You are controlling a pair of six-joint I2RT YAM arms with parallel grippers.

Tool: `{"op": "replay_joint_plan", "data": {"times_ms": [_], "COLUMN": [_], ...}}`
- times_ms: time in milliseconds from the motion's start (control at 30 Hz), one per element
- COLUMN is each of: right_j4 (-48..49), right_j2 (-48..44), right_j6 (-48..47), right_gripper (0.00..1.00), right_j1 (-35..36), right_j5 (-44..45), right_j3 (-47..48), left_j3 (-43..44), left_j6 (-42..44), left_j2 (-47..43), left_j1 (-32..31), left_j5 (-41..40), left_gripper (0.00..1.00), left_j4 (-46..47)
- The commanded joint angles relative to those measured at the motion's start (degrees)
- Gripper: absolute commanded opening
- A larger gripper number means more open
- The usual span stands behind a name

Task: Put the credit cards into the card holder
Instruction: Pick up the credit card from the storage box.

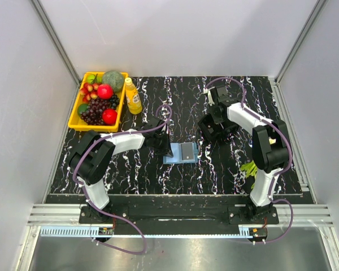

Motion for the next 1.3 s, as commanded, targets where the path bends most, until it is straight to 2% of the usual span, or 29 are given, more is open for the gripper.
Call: {"op": "replay_joint_plan", "data": {"times_ms": [0,167,267,333,600,700,767,833,867,1000,1200,1267], "right_j4": [-1.3,-1.2,-1.5,-1.4,-2.6,-2.8,-3.2,-3.1,-3.1,-3.1,-3.8,-4.1], "right_j2": [0.9,0.6,-0.7,-2.0,-0.8,-0.1,0.1,-0.4,-0.8,-0.1,1.4,2.5], "right_j6": [0.8,0.5,0.1,0.1,0.2,0.4,0.4,0.8,1.2,2.3,2.4,2.3], "right_gripper": [0.09,0.21,0.22,0.30,0.30,0.33,0.43,0.43,0.46,0.52,0.54,0.59], "right_j1": [-0.2,-0.2,-0.2,-0.2,-0.2,-0.1,-0.2,-0.2,-0.3,-0.4,-0.4,-0.5], "right_j5": [1.8,1.1,-3.4,-6.9,-9.4,-9.1,-9.9,-13.3,-14.9,-13.0,-11.6,-11.7], "right_j3": [1.6,1.4,0.5,-0.1,0.6,0.7,1.1,1.1,1.2,2.5,2.9,2.9], "left_j3": [1.0,1.7,1.7,1.7,1.8,1.8,1.8,1.8,1.7,2.0,2.0,1.8], "left_j6": [1.1,1.2,1.0,1.1,1.2,1.3,1.1,1.1,1.2,1.3,1.4,1.4], "left_j2": [0.7,1.5,1.5,1.5,1.8,2.0,2.1,2.1,2.1,2.2,2.2,2.2], "left_j1": [0.2,0.3,0.3,0.3,0.3,0.3,0.3,0.3,0.3,0.3,0.3,0.3], "left_j5": [-0.5,0.1,0.1,0.0,0.4,0.6,0.7,0.8,0.8,0.8,0.9,0.7], "left_gripper": [0.09,0.09,0.08,0.08,0.08,0.08,0.08,0.08,0.08,0.08,0.08,0.08], "left_j4": [-0.2,-0.1,-0.2,-0.2,-0.1,-0.2,-0.3,-0.3,-0.3,-0.3,-0.6,-0.7]}}
